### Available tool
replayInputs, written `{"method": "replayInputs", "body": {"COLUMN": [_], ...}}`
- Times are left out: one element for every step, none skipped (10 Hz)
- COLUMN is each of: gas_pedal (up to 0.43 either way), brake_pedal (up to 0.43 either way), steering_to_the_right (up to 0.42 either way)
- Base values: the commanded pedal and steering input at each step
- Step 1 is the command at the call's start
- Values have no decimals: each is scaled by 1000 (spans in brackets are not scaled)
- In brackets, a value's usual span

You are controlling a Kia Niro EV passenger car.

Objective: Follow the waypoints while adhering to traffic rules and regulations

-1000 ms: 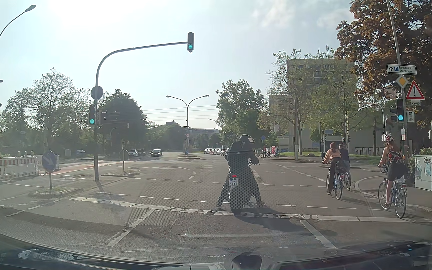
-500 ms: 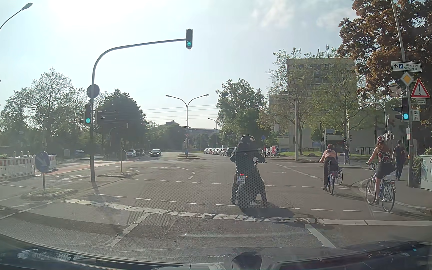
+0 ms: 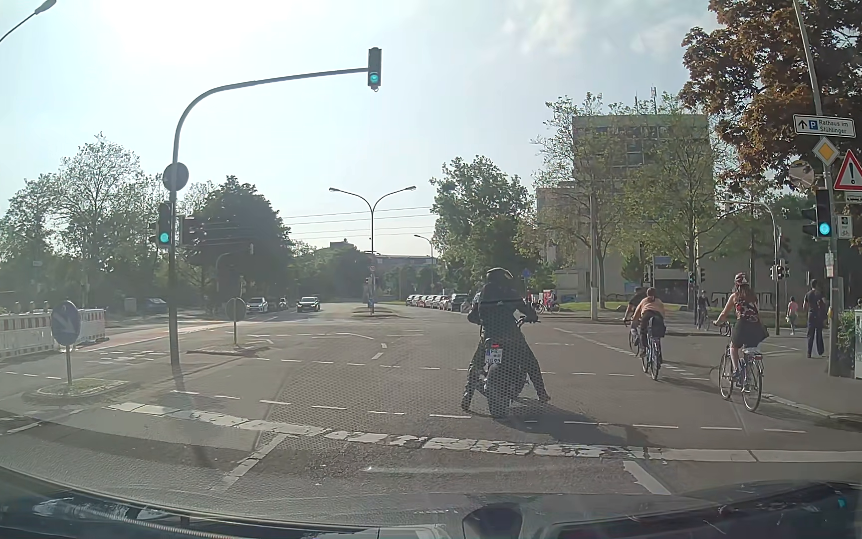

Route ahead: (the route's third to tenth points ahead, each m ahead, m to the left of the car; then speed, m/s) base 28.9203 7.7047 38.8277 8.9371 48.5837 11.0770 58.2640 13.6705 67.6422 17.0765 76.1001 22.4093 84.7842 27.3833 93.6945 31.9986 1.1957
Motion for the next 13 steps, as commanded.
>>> {"method": "replayInputs", "body": {"gas_pedal": [0, 0, 0, 0, 0, 0, 0, 0, 0, 0, 0, 0, 0], "brake_pedal": [0, 0, 0, 0, 0, 0, 0, 0, 0, 0, 0, 0, 0], "steering_to_the_right": [3, 3, 3, 3, 3, 3, 3, 2, 2, 2, 2, 2, 1]}}
